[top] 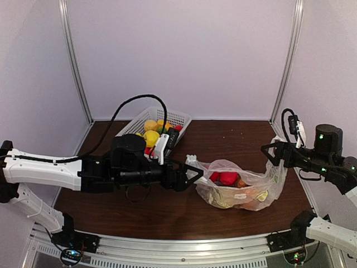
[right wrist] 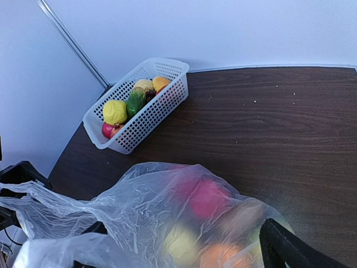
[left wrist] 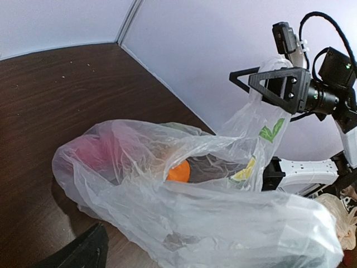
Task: Untie the knot of the plastic bag and take out the fruit
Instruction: Adjust the takeout bag at the center of the board.
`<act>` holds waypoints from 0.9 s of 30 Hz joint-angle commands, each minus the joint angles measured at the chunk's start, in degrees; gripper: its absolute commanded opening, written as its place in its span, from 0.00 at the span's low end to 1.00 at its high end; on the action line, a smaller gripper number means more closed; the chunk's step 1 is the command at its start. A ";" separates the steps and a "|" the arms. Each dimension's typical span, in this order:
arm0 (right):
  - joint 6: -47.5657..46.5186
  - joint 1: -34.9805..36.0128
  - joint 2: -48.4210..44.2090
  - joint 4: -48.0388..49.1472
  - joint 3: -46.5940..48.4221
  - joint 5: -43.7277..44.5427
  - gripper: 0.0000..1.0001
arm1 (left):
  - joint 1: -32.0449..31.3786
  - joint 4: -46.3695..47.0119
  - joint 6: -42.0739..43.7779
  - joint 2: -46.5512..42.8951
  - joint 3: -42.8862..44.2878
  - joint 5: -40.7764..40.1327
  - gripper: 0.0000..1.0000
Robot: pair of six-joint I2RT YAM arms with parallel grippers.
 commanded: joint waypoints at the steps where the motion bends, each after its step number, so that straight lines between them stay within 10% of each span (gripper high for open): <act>1: 0.77 0.00 -0.91 1.90 -1.37 -1.10 0.95 | -0.63 -0.08 0.27 3.64 3.60 -5.30 0.98; 4: 0.91 0.02 -1.12 2.64 -2.23 -1.09 0.96 | -0.63 -0.56 -0.28 5.15 4.00 -7.42 0.90; 14: 1.14 0.01 -0.30 3.80 0.20 -1.37 1.00 | 0.27 -0.63 -1.25 5.93 1.73 -13.85 0.00; 27: 0.58 0.02 -0.48 4.96 4.14 -16.34 1.00 | 12.48 -0.47 4.13 5.48 0.61 -5.13 0.00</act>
